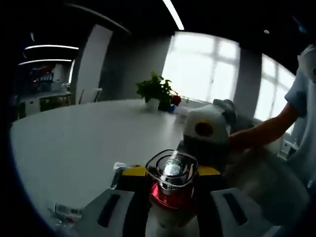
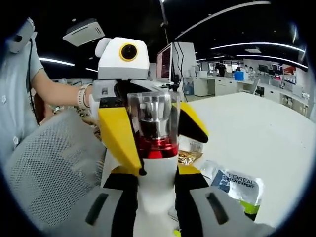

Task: Arrange the skincare products in the storage area until every visible bottle or jar stands upright without overlapping.

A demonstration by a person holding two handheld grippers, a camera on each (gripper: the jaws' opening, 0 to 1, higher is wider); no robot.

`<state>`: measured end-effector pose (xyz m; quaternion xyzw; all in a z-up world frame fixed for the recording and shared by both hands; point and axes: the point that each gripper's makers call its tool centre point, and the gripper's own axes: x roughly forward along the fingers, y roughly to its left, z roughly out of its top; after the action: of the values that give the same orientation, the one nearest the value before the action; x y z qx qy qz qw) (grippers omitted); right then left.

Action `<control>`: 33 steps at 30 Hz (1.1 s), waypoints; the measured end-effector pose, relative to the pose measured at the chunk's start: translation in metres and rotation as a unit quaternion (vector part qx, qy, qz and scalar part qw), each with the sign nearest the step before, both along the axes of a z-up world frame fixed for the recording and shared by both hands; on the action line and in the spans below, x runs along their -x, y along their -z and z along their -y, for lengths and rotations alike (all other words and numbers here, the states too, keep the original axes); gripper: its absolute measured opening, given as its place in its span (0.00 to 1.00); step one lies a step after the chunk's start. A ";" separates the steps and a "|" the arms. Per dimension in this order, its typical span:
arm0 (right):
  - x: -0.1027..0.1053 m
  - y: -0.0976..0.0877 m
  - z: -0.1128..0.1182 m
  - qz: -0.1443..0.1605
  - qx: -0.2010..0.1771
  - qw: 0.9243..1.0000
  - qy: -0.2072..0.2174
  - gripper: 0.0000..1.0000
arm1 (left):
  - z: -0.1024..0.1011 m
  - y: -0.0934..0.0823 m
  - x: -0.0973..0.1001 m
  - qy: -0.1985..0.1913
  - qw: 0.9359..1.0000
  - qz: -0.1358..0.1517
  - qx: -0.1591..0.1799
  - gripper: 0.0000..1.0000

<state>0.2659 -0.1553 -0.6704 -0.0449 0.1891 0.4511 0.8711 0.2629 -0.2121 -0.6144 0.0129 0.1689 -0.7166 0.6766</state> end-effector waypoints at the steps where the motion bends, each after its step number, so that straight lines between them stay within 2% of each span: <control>1: 0.000 0.001 0.002 -0.003 0.000 1.000 0.002 0.28 | 0.002 0.000 -0.001 0.000 1.000 0.002 -0.001 0.31; 10: -0.009 0.001 0.023 0.019 0.011 1.000 -0.003 0.28 | 0.022 0.000 -0.004 0.003 1.000 0.023 -0.011 0.31; 20: -0.016 0.001 0.041 0.051 0.037 0.997 -0.043 0.28 | 0.037 -0.001 -0.007 -0.002 0.999 0.040 -0.013 0.31; 24: -0.017 0.001 0.047 0.066 0.042 0.995 -0.059 0.28 | 0.042 -0.001 -0.008 -0.009 0.998 0.057 -0.019 0.31; 29: -0.018 0.001 0.050 0.064 0.033 0.995 -0.064 0.28 | 0.048 0.000 -0.008 -0.018 0.998 0.062 -0.018 0.30; 30: -0.017 0.001 0.051 0.050 0.033 0.997 -0.058 0.29 | 0.049 0.000 -0.008 -0.021 0.998 0.063 -0.017 0.30; 33: -0.017 0.001 0.050 0.042 0.051 0.996 -0.052 0.29 | 0.048 -0.001 -0.008 -0.027 0.997 0.064 -0.016 0.30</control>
<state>0.2829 -0.2057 -0.6717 -0.1181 0.1729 0.4828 0.8503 0.2714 -0.2606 -0.6138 0.0646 0.1373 -0.6929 0.7049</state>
